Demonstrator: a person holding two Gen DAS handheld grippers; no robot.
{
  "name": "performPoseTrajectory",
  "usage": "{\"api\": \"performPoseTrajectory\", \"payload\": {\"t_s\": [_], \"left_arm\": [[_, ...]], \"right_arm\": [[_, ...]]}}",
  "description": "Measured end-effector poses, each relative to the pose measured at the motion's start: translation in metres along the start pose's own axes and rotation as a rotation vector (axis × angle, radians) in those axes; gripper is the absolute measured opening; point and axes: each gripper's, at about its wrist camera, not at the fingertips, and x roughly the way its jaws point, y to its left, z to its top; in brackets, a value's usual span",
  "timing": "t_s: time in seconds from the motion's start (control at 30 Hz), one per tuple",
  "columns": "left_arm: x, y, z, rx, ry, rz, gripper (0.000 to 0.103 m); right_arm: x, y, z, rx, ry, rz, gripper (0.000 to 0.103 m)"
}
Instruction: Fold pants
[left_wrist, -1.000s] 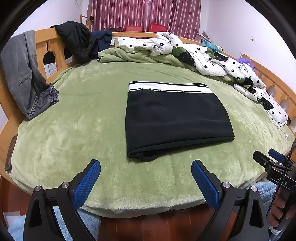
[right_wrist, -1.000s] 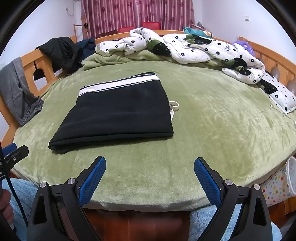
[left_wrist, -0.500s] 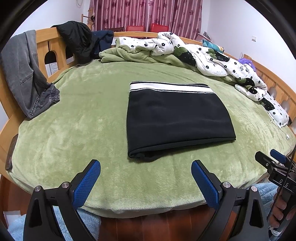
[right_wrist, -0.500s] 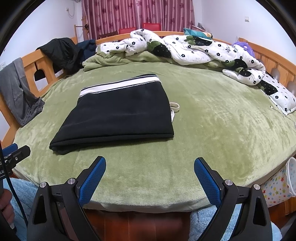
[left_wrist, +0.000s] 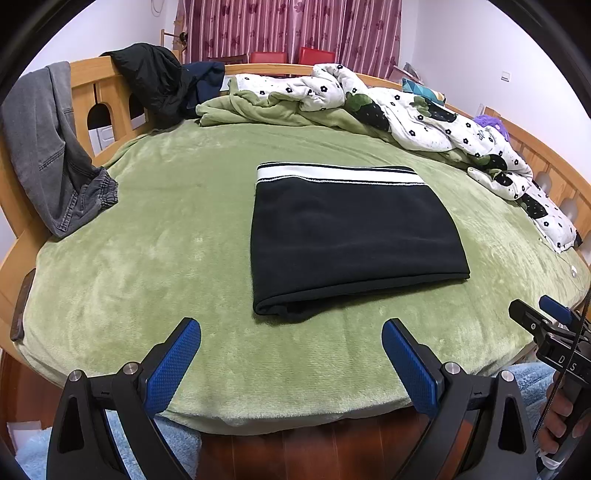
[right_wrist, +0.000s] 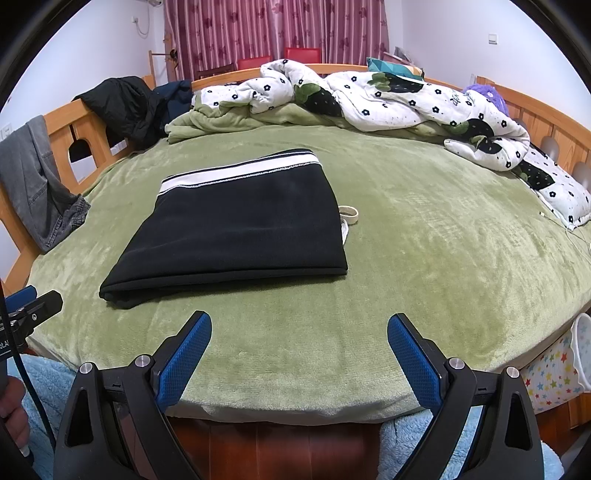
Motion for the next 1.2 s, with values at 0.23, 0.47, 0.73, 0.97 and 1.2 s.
{"api": "performPoseTrajectory", "payload": {"t_s": [0.23, 0.47, 0.73, 0.97, 1.2], "left_arm": [[-0.001, -0.003, 0.000, -0.001, 0.001, -0.002, 0.099], [0.001, 0.002, 0.001, -0.003, 0.003, -0.012, 0.099], [0.002, 0.005, 0.003, 0.006, -0.001, -0.019, 0.099], [0.001, 0.008, 0.005, 0.014, -0.004, -0.028, 0.099], [-0.001, 0.012, 0.006, 0.013, -0.009, -0.039, 0.099]], "right_arm": [[-0.002, 0.001, 0.002, 0.005, 0.000, 0.001, 0.095], [-0.003, 0.002, 0.004, 0.025, 0.002, 0.002, 0.095], [-0.002, 0.002, 0.004, 0.026, -0.001, -0.005, 0.095], [0.000, 0.002, 0.003, 0.022, -0.001, -0.008, 0.095], [0.001, 0.003, 0.002, 0.018, 0.001, -0.009, 0.095]]}}
